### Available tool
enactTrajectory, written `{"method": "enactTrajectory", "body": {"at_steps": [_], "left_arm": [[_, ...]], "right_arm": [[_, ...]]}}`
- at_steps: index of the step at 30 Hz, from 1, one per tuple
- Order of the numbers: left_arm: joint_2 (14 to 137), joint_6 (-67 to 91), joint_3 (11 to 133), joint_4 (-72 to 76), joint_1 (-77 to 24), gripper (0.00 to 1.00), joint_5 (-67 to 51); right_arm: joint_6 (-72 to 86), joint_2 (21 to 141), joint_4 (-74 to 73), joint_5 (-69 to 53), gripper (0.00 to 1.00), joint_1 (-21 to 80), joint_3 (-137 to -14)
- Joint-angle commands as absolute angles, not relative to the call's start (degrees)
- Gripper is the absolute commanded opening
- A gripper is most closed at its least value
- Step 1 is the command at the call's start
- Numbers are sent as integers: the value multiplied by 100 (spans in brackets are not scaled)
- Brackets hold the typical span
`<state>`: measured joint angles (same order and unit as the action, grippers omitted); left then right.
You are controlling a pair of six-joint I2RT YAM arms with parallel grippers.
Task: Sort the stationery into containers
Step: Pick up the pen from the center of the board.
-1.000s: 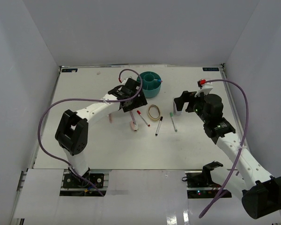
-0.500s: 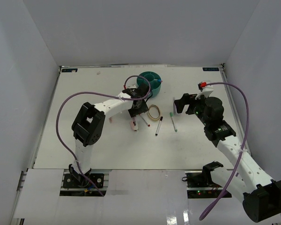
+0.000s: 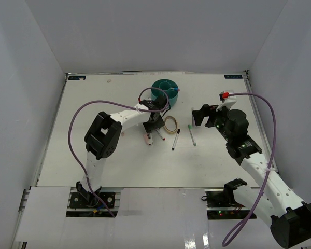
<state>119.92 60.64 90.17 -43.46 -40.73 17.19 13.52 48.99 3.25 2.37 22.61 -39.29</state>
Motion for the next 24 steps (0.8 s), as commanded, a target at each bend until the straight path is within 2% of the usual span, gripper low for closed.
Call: {"method": "enactTrajectory", "body": {"at_steps": [1, 7, 10, 18, 24], "left_arm": [[12006, 6170, 9219, -4412, -4157, 59, 1758], [12103, 6205, 9264, -4518, -4289, 56, 1802], [12094, 6231, 9185, -4535, -4298, 51, 1802], [11919, 6214, 9044, -4562, -4359, 29, 1898], [11348, 5933, 8799, -4290, -4430, 17, 2056]], "right_arm": [[1371, 4773, 642, 369, 91, 2303, -3841], [1354, 4729, 650, 422, 91, 2355, -3814], [1362, 4729, 642, 448, 91, 2364, -3806], [1336, 4737, 650, 422, 91, 2391, -3797], [1319, 4799, 659, 308, 91, 2382, -3823]]}}
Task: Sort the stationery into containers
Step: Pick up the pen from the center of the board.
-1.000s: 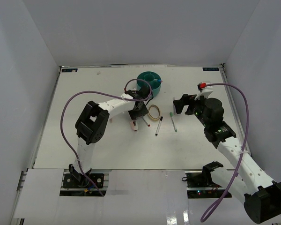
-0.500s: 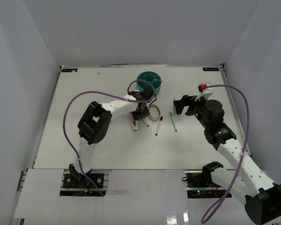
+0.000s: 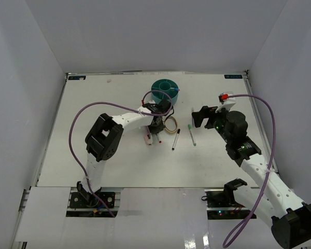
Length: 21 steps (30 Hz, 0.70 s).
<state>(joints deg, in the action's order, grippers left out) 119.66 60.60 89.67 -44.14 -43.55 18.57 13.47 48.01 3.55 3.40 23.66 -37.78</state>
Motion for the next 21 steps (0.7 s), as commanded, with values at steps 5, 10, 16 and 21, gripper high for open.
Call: {"method": "enactTrajectory", "body": {"at_steps": [5, 10, 16, 21], "left_arm": [[10768, 5424, 8561, -3800, -4596, 10, 2241], [9575, 3598, 7710, -2375, -4702, 8, 1891], [8360, 1279, 6435, -643, -4711, 3, 512], [7709, 379, 5907, -238, -4720, 5, -368]], "right_arm": [[1240, 4922, 677, -497, 92, 2382, -3928], [1187, 5343, 309, -1388, 93, 2382, -4420], [1362, 5888, -255, -2003, 93, 2391, -5220], [1722, 6458, -387, -2680, 98, 2399, -5835]]}}
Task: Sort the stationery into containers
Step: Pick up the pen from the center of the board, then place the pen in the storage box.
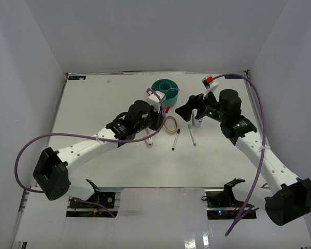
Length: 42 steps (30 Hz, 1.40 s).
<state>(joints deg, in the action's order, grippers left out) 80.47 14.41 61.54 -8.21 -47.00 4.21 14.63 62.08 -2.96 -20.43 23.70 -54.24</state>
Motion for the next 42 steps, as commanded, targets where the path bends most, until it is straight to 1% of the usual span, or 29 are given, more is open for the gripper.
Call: {"method": "enactTrajectory", "body": {"at_steps": [1, 4, 5, 9, 12, 15, 16, 17, 18, 21, 22, 24, 25, 27, 28, 29, 30, 31, 32, 33, 34, 35, 37, 38, 40, 41, 42], "left_arm": [[7638, 300, 5863, -185, -4720, 5, -439], [7445, 115, 5775, 147, -4720, 6, -641], [7418, 36, 5774, 167, -4720, 6, -676], [7365, -220, 5836, 184, -4720, 7, -712], [7374, -264, 5818, 237, -4720, 7, -729], [7436, -246, 5845, 237, -4720, 7, -791], [7444, -220, 5853, 255, -4728, 7, -808], [7453, -202, 5845, 298, -4720, 7, -817], [7471, -202, 5845, 316, -4720, 7, -826], [7523, -193, 5888, 325, -4720, 7, -844], [7532, -185, 5897, 325, -4720, 7, -861], [7541, -167, 5880, 325, -4720, 7, -879], [7541, -158, 5880, 325, -4720, 7, -888], [7541, -132, 5854, 299, -4720, 11, -853], [7532, -114, 5845, 281, -4728, 14, -757], [7541, -79, 5845, 238, -4729, 22, -678], [7550, -53, 5845, 211, -4720, 28, -485], [7576, -9, 5862, 107, -4720, 36, -362], [7594, 165, 5888, 36, -4720, 65, -204], [7611, 297, 5915, -8, -4728, 76, -89], [7655, 368, 5967, -305, -4720, 85, 373], [7664, 430, 5985, -412, -4711, 92, 526], [7699, 571, 6047, -806, -4650, 96, 746], [7691, 623, 6064, -930, -4615, 98, 851], [7664, 860, 6038, -1150, -4414, 98, 958], [7612, 940, 5977, -1195, -4316, 98, 984], [7577, 1027, 5942, -1239, -4063, 98, 976]], "right_arm": [[1801, 6530, -369, -2750, 98, 2391, -5897], [2109, 6837, -282, -2979, 99, 2417, -6055], [2214, 6916, -264, -3101, 96, 2417, -6099], [2355, 7277, -220, -3261, 91, 2522, -6284], [2460, 7426, -141, -3366, 81, 2557, -6302], [2496, 7462, -70, -3428, 75, 2610, -6284], [2505, 7497, -70, -3428, 69, 2636, -6293], [2496, 7506, -70, -3428, 66, 2628, -6302], [2496, 7532, -70, -3428, 59, 2637, -6302], [2487, 7532, -70, -3401, 47, 2637, -6302], [2479, 7515, -70, -3384, 39, 2637, -6302], [2435, 7515, -70, -3322, 32, 2628, -6302], [2417, 7506, -70, -3314, 24, 2637, -6319], [2321, 7515, -149, -3217, 14, 2637, -6346], [2294, 7515, -176, -3173, 11, 2628, -6372], [2242, 7515, -237, -3060, 8, 2628, -6389], [2172, 7515, -263, -2989, 8, 2628, -6433], [2119, 7515, -290, -2814, 8, 2628, -6451], [2075, 7515, -334, -2682, 8, 2637, -6486], [1952, 7523, -351, -2541, 8, 2628, -6512], [1873, 7532, -360, -2366, 8, 2628, -6565], [1794, 7550, -334, -1981, 8, 2619, -6600], [1522, 7655, -308, -1549, 8, 2584, -6706], [1442, 7716, -282, -1103, 8, 2567, -6863], [1240, 7936, -98, -627, 8, 2496, -7031], [1196, 8093, 234, -511, 8, 2444, -7153], [1169, 8182, 376, -414, 8, 2417, -7206]]}}
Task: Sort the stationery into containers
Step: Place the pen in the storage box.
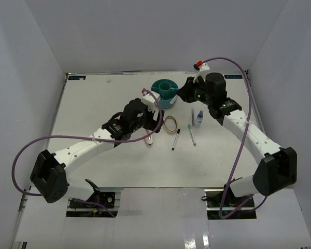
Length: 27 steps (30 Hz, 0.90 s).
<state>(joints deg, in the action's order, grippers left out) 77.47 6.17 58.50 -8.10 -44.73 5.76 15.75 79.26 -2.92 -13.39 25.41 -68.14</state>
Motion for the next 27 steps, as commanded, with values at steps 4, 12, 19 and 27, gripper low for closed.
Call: {"method": "enactTrajectory", "body": {"at_steps": [4, 12, 19, 27], "left_arm": [[7436, 1502, 5670, -1266, -3210, 98, 441], [7444, 1380, 5704, -1502, -2900, 98, 474], [7444, 1345, 5722, -1547, -2900, 98, 527], [7506, 1424, 5739, -1556, -2900, 98, 299]], "right_arm": [[1029, 8744, 975, -80, 8, 2347, -7602], [861, 10080, 1678, 166, 8, 2338, -8428], [765, 10959, 1933, 325, 8, 2338, -8912], [694, 11469, 2039, 361, 13, 2338, -9053]]}}
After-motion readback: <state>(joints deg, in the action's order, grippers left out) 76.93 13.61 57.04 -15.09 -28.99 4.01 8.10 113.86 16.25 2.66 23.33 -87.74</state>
